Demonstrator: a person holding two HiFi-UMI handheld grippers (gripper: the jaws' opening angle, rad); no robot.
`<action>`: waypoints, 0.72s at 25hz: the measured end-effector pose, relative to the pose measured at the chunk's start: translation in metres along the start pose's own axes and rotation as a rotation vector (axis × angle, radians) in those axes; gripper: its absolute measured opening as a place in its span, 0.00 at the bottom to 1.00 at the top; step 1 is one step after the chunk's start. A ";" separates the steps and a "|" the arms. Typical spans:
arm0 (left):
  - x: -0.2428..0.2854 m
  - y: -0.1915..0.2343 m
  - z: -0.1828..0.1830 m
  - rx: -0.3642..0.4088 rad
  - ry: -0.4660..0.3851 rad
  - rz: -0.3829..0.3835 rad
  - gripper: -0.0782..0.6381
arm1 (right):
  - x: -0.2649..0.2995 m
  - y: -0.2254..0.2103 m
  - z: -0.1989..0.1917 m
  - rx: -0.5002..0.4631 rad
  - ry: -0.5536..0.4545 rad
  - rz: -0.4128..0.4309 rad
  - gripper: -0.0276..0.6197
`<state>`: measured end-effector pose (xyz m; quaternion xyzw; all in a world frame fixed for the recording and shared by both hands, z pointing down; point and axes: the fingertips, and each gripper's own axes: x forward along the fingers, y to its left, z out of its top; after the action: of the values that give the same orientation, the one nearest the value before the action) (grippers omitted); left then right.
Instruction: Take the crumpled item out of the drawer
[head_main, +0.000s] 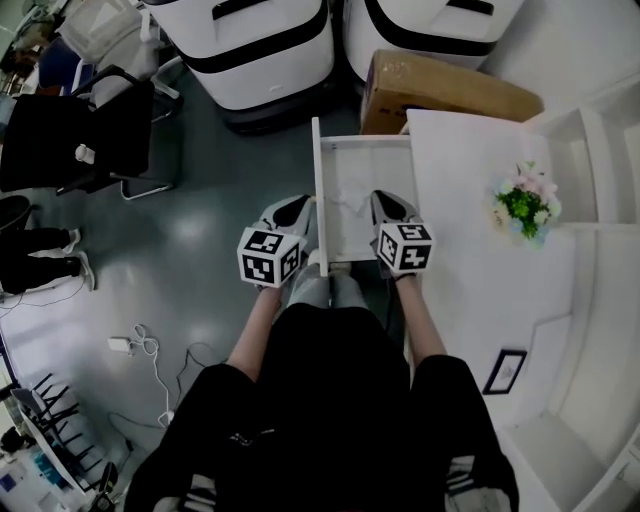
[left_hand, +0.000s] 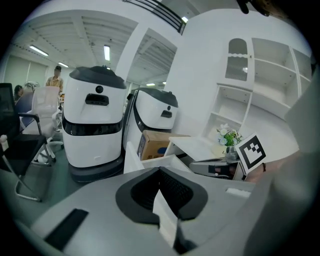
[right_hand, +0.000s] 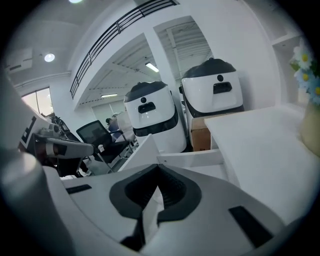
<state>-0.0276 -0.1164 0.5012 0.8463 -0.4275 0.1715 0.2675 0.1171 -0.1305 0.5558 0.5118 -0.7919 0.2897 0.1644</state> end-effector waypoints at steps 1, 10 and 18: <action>0.003 0.003 -0.002 -0.006 0.011 0.002 0.11 | 0.006 -0.002 -0.005 0.005 0.014 -0.003 0.03; 0.028 0.021 -0.024 -0.045 0.069 0.012 0.11 | 0.051 -0.023 -0.054 0.105 0.118 -0.028 0.03; 0.041 0.035 -0.040 -0.073 0.108 0.023 0.10 | 0.080 -0.043 -0.098 0.082 0.241 -0.116 0.03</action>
<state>-0.0346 -0.1354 0.5655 0.8206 -0.4282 0.2043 0.3187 0.1186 -0.1396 0.6889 0.5245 -0.7229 0.3713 0.2538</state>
